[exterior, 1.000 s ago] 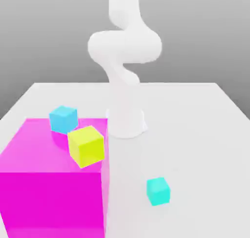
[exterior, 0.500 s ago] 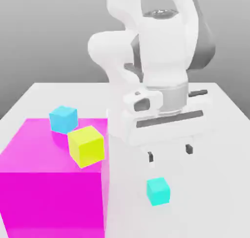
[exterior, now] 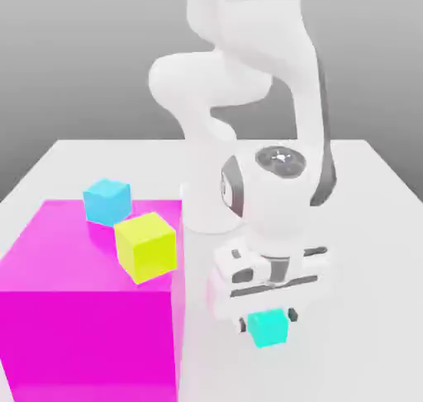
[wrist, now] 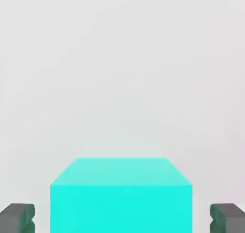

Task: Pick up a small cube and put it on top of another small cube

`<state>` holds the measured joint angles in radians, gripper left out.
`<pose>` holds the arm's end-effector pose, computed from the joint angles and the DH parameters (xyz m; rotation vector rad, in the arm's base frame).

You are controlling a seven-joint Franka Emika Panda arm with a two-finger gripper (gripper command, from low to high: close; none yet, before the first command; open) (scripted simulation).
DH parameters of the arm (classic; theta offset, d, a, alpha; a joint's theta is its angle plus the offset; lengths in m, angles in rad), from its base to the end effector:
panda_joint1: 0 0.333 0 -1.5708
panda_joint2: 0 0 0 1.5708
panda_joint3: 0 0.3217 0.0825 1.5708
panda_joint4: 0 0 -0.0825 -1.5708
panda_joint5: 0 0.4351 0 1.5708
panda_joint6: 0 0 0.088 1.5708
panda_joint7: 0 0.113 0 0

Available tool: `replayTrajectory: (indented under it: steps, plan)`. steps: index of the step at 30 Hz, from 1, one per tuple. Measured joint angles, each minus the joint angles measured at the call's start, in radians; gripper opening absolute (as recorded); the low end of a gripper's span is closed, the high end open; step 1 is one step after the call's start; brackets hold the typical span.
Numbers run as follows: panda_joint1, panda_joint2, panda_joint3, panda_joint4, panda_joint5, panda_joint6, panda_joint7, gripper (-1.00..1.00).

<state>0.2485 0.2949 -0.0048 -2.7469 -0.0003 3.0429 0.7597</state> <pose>0.3747 0.0929 0.0792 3.0371 -0.8006 0.0026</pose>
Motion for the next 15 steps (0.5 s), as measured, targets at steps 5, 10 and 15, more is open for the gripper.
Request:
replayTrajectory:
  steps: [5, 10, 15]
  plan:
    - [0.001, -0.018, -0.003, -0.003, -0.007, -0.014, 0.005, -1.00]
    - [0.004, -0.151, -0.007, -0.025, -0.016, -0.122, 0.010, -1.00]
    - [-0.018, -0.247, -0.003, -0.012, 0.049, -0.245, -0.008, -1.00]
